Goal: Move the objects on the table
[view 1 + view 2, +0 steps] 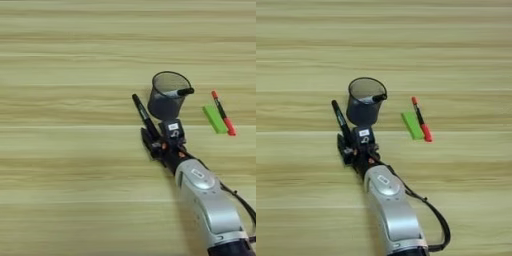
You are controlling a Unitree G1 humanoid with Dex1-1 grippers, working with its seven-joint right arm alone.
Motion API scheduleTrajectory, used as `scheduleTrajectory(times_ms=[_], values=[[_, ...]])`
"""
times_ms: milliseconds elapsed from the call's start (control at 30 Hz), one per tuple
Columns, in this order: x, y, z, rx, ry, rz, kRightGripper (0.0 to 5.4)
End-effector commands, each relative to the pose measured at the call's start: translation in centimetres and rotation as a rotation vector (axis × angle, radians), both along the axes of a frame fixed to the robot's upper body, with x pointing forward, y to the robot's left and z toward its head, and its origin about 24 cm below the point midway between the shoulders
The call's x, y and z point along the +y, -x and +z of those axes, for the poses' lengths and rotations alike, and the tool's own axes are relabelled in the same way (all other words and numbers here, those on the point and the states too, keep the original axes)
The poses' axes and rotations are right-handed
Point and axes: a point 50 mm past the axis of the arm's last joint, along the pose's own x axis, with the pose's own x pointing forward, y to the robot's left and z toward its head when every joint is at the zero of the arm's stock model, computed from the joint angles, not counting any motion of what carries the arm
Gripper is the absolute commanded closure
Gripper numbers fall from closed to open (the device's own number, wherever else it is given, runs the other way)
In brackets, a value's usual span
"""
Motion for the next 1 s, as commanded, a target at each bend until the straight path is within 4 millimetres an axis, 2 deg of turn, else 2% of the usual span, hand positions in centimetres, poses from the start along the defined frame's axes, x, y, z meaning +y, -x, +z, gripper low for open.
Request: scheduleTrajectory(times_ms=[33,300,700,1000], values=[[-0.3,-0.8,2.4,-0.125,-0.019,-0.017,1.99],[-1.2,0.2,3.1,-0.157,-0.018,-0.055,1.29],[-1.6,0.6,3.5,-0.181,-0.024,-0.081,0.04],[-1.9,0.6,4.3,-0.252,-0.045,-0.131,0.04]])
